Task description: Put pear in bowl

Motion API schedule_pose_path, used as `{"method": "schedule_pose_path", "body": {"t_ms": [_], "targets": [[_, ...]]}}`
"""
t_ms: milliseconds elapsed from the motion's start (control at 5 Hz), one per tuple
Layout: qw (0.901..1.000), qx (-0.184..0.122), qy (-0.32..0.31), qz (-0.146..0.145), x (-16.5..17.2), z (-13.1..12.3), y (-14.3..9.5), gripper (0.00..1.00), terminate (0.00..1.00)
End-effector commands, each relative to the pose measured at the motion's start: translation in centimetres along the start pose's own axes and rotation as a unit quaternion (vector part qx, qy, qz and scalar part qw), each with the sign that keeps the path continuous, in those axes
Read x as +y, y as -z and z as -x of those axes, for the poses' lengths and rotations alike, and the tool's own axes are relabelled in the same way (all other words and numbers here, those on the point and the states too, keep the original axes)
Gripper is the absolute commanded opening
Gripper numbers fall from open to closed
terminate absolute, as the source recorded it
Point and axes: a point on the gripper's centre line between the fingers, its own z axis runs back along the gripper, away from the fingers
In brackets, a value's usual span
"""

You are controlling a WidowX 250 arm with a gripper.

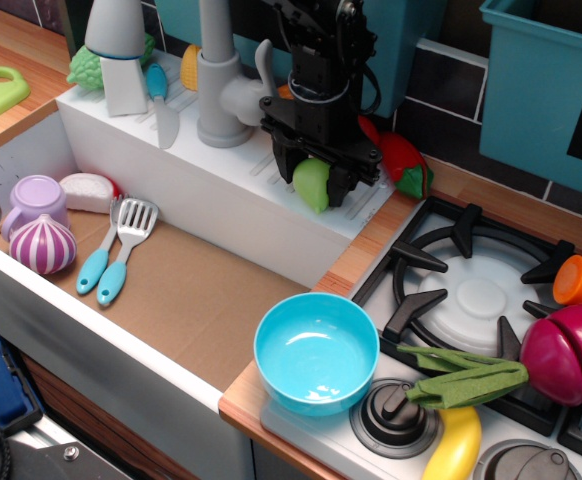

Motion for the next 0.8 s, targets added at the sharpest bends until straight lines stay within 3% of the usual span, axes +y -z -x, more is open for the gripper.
{"method": "schedule_pose_path", "body": {"t_ms": [0,200,600], "targets": [[0.9999,-0.006,-0.007,-0.01,0.5,-2.2,-2.5,0.0,0.0],[0.9992,0.019,-0.008,-0.034,0.4,-0.8,-4.2,0.0,0.0],[0.9966,0.041,-0.057,-0.042,-1.5,2.4,-6.9,0.0,0.0]]}}
